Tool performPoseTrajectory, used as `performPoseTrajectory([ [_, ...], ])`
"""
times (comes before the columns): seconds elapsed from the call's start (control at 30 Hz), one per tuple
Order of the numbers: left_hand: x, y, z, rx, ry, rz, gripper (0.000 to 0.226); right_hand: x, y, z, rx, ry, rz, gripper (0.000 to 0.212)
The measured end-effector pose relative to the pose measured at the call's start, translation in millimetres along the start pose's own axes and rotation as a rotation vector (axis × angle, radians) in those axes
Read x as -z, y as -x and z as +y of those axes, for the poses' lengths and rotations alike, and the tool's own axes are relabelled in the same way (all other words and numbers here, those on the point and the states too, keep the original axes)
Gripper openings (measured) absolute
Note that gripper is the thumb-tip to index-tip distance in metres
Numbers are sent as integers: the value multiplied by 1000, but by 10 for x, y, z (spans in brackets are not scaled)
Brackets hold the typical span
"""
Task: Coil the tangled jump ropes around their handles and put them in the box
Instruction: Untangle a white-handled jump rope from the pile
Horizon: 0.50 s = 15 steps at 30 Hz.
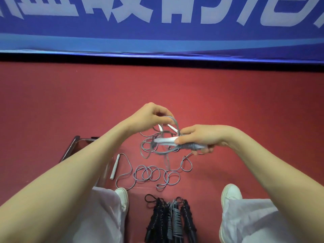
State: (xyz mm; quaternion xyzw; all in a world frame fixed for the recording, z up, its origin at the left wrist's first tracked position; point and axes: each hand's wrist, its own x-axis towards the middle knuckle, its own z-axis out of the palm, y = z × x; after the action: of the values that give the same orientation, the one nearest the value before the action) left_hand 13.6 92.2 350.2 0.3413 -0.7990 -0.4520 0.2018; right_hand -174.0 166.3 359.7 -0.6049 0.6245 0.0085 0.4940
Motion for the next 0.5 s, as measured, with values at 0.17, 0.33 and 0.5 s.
performPoseTrajectory([
  [0.17,-123,-9,52,36,205,47,27,146,-28,99,-21,394,633,38],
  [0.33,-218,-81,110,245,562,-98,21,171,-48,95,94,523,1063,45],
  [0.5,-227,-97,132,170,558,27,17,125,28,28,167,441,1175,49],
])
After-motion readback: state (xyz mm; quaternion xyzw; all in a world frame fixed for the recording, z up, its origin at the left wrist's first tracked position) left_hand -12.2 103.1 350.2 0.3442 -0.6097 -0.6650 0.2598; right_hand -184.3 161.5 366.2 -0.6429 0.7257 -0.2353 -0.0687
